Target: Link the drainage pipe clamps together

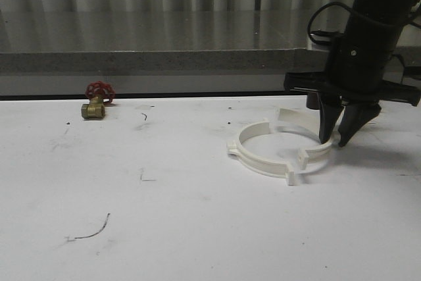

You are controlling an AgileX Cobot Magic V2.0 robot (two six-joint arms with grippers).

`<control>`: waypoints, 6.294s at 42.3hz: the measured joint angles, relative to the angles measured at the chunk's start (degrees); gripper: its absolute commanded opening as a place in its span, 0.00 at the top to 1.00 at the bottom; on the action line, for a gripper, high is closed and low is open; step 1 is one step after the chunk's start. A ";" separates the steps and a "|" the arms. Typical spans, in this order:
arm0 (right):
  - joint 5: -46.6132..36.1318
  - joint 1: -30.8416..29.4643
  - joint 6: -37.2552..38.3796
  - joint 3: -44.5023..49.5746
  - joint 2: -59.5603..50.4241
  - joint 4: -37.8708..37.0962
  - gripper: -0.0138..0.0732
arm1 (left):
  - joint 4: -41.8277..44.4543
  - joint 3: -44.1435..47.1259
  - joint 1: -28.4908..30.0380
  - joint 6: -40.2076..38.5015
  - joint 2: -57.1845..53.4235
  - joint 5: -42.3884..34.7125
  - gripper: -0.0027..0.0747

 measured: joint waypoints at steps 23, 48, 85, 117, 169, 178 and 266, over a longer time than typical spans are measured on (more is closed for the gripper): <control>-0.25 0.98 0.00 -0.26 1.84 -0.34 0.60 | 0.00 0.00 0.00 0.00 0.00 0.00 0.51; -0.85 0.98 0.00 -0.26 1.84 -0.24 0.60 | 0.00 0.00 0.00 0.00 0.00 0.00 0.51; -1.47 1.28 0.00 -0.26 1.93 0.18 0.60 | 0.00 0.00 0.00 0.00 0.00 0.00 0.51; -1.22 1.28 -0.59 -0.47 2.12 0.30 0.48 | 0.00 0.00 0.00 0.00 0.00 0.00 0.51; -7.57 -3.19 -21.72 20.62 -42.83 -2.99 0.42 | 0.13 0.00 0.00 0.00 0.00 0.00 0.51; -8.86 -3.24 -21.72 33.08 -62.63 -2.52 0.42 | 0.13 0.00 0.00 0.00 0.00 0.00 0.51; -6.55 -5.23 -14.99 48.80 -88.30 -1.90 0.98 | 0.15 0.00 0.00 0.00 0.00 -3.36 0.98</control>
